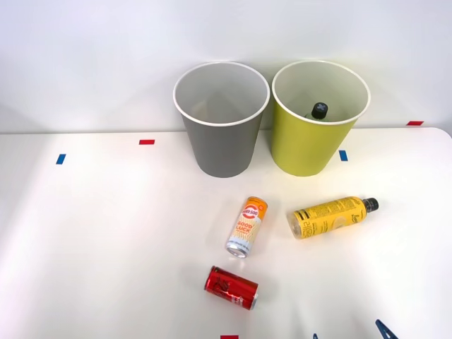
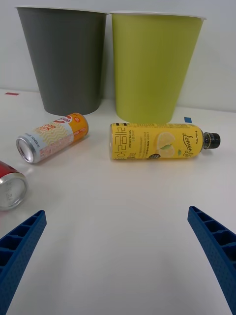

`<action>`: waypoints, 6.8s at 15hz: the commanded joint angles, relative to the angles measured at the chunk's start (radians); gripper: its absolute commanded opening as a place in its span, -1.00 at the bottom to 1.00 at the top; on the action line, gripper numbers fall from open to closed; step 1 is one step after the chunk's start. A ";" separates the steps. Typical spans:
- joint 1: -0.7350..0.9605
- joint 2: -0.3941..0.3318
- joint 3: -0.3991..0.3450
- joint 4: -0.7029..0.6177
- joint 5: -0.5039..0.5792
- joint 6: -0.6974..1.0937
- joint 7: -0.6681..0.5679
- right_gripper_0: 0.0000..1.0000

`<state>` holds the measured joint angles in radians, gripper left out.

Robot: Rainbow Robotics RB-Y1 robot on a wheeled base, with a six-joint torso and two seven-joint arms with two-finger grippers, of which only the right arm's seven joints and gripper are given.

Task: Put cans in the gray bin, plastic bottles in the light green bin

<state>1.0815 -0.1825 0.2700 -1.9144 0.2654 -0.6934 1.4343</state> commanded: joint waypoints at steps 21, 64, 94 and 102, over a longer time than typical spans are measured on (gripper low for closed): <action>-0.189 -0.233 0.021 -0.426 -0.235 0.732 0.017 1.00; -1.301 -0.442 0.075 -0.230 -0.746 2.132 1.177 1.00; -1.351 -0.284 0.038 -0.018 -0.730 2.069 1.169 -1.00; -1.292 -0.184 -0.215 -0.049 -1.123 1.937 1.158 -1.00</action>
<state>-0.2189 -0.3905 0.1118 -1.9591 -0.7843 1.2551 2.5900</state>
